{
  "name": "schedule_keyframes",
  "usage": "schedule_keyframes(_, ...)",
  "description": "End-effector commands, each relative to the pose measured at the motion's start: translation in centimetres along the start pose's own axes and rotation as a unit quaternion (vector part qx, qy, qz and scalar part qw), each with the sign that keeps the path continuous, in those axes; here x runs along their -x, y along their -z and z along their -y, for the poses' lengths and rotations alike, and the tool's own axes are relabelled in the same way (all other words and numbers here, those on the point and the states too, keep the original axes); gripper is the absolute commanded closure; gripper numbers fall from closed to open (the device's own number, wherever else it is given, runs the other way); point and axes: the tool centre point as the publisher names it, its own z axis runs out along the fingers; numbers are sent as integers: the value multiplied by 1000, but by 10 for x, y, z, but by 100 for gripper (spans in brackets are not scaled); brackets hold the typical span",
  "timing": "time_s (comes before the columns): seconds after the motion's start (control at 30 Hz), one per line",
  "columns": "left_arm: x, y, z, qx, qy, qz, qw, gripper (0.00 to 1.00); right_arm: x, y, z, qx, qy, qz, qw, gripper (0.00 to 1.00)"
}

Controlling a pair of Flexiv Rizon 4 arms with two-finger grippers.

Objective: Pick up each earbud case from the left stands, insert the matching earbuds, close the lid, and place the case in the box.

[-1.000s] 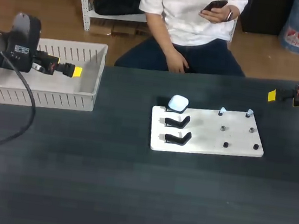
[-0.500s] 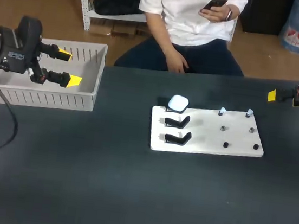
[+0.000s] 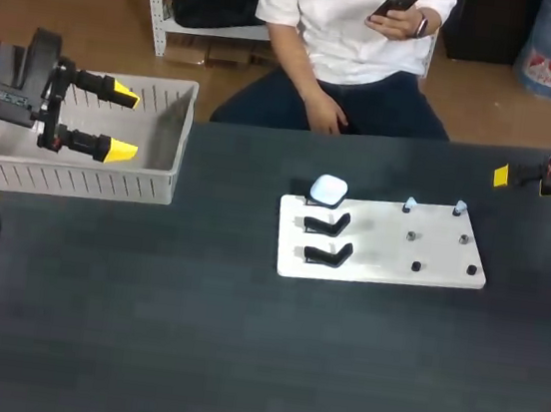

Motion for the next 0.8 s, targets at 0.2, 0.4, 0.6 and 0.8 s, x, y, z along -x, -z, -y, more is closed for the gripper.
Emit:
schedule_keyframes(0.2,-4,-6,-2,-6,3,12,1000,0,0,0,-1,-1,0,0,1000,0)
schedule_keyframes(0.4,-7,-34,-3,-18,-6,8,1000,0,0,0,-1,-1,0,0,1000,0)
schedule_keyframes(0.6,-6,-67,-5,-28,-10,3,1000,0,0,0,-1,-1,0,0,1000,0)
schedule_keyframes(0.8,-4,-107,-3,-38,-13,22,999,0,0,0,-1,-1,0,0,1000,0)
